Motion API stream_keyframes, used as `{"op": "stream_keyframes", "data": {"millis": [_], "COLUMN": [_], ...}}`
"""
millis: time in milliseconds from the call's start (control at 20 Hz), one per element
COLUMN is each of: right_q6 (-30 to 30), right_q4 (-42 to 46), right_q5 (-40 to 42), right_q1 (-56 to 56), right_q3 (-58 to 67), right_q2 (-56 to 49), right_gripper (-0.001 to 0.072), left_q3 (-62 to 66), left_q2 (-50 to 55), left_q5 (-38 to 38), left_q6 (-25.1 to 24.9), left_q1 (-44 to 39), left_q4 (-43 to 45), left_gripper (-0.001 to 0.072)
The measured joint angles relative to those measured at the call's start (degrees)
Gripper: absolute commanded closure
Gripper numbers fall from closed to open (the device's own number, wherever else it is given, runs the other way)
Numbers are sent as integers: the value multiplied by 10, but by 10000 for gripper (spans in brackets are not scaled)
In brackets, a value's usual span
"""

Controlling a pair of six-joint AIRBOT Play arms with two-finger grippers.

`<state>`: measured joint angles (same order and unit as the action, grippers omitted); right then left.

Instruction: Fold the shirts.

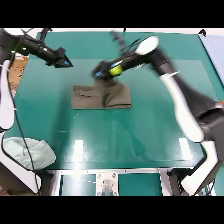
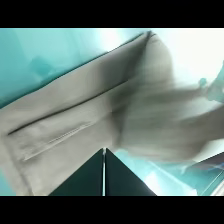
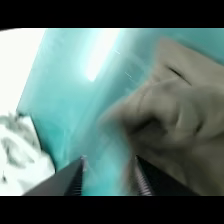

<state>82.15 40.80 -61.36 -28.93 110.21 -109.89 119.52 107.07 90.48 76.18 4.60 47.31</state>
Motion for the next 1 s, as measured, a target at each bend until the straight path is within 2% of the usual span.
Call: {"op": "stream_keyframes", "data": {"millis": [100,200,350,600,650,700,850,1000], "right_q6": [0,0,2,38,43,47,52,35], "right_q4": [-3,14,42,73,74,76,72,37], "right_q5": [63,80,31,-113,-131,-145,-133,-79], "right_q1": [-47,-52,5,161,185,207,239,239], "right_q3": [-1,2,7,-17,-32,-54,-136,-211], "right_q2": [-31,-39,-24,-8,-7,-6,-5,-7], "right_gripper": [317,317,314,313,280,216,197,197], "left_q3": [-3,-4,-5,-5,-5,-5,-5,-5], "left_q2": [0,-4,-4,-4,-4,-4,-4,-4], "left_q5": [7,15,18,21,21,21,16,10], "left_q6": [2,-1,-7,-11,-12,-13,-15,-14], "left_q1": [17,27,33,37,38,38,37,38], "left_q4": [5,2,3,5,6,7,37,93], "left_gripper": [684,684,684,684,684,684,685,685]}}
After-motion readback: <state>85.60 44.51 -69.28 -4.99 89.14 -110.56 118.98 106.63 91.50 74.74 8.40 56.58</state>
